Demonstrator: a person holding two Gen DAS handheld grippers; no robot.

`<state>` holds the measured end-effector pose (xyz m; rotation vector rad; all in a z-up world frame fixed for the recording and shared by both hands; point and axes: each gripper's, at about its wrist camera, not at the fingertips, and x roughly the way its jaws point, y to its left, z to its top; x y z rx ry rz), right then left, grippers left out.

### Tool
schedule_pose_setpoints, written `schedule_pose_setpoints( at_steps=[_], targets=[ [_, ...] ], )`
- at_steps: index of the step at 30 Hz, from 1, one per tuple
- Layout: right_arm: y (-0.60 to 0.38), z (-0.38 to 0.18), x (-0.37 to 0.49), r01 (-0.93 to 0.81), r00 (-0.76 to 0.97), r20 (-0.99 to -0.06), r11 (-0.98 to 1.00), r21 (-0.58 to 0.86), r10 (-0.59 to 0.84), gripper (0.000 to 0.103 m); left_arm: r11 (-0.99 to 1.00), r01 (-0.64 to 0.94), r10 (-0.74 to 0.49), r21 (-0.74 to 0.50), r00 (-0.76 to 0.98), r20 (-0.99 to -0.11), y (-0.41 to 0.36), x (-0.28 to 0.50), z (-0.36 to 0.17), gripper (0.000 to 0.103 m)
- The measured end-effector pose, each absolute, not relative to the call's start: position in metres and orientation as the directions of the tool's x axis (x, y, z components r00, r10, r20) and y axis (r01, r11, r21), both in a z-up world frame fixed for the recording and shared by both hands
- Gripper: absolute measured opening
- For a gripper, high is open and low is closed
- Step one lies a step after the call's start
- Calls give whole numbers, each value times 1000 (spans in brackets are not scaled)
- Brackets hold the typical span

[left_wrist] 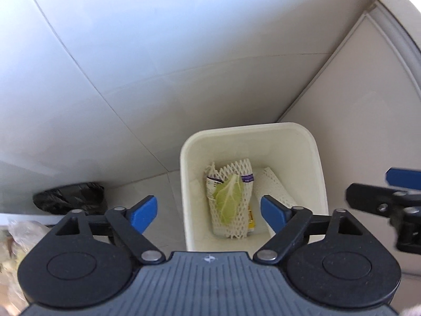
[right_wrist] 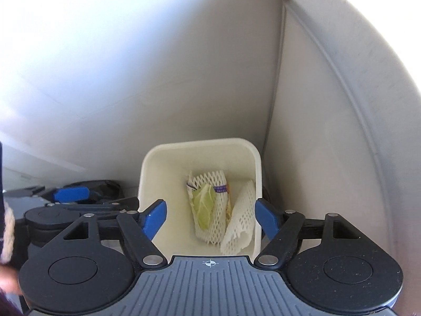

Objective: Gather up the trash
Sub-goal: 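Raise both tools away from the bin toward the counter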

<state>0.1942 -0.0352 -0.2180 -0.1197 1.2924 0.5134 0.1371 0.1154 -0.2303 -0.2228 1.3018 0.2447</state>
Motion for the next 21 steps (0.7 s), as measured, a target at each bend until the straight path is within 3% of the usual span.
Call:
schedule_pose_setpoints(
  at_steps=[3,8,21],
  targets=[
    [-39,-202,188,-452,209,-925,870,195,316,81,957,-288,53,-23,254,-966,118,131,-222,96],
    [-44,-173,172,-519,276,-901,841,154,336,84,962,-271,43,-29,258,-965,120,122,-207,102],
    [-95,-101,131,-583,476,-808,812,6,348,90,975,-217,27,-57,366,-930,92,110,-153,102]
  ],
)
